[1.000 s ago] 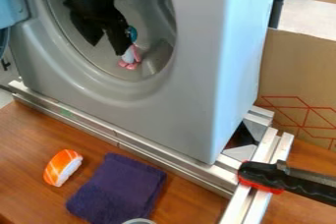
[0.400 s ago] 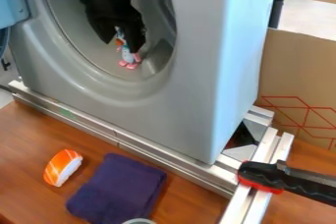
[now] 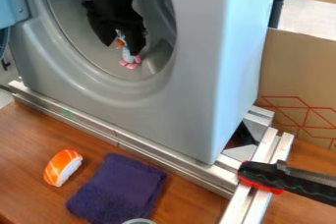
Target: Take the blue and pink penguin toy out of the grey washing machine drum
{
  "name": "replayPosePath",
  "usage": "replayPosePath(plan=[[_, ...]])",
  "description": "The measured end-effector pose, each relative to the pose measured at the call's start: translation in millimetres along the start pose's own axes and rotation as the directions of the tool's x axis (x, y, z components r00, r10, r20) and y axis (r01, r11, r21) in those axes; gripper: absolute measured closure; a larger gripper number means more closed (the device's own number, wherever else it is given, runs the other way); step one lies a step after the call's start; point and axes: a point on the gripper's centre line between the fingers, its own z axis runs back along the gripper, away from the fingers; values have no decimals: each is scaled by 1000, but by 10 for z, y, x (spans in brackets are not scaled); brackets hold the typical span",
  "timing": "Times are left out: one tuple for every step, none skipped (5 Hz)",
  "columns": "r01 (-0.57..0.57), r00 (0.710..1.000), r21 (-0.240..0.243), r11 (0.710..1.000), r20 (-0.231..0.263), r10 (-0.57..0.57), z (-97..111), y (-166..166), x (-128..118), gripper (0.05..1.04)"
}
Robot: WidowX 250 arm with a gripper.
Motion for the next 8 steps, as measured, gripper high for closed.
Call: replayPosePath(plan=[[12,1000,-4,1000,5,-12,7,3,38,141],[16,1000,-26,1000,13,-16,22,-6,122,383],[15,1000,-40,999,19,-15,33,-17,147,413],[-17,1000,-58,998,13,18,43,50,108,413],[-24,999,-52,998,-41,22,112,58,-105,414],[-73,989,18,997,-124,75,417,46,-475,414],[-141,969,9,990,-203,140,621,66,-910,414],[-199,927,-11,980,-327,184,604,3,-1346,414]])
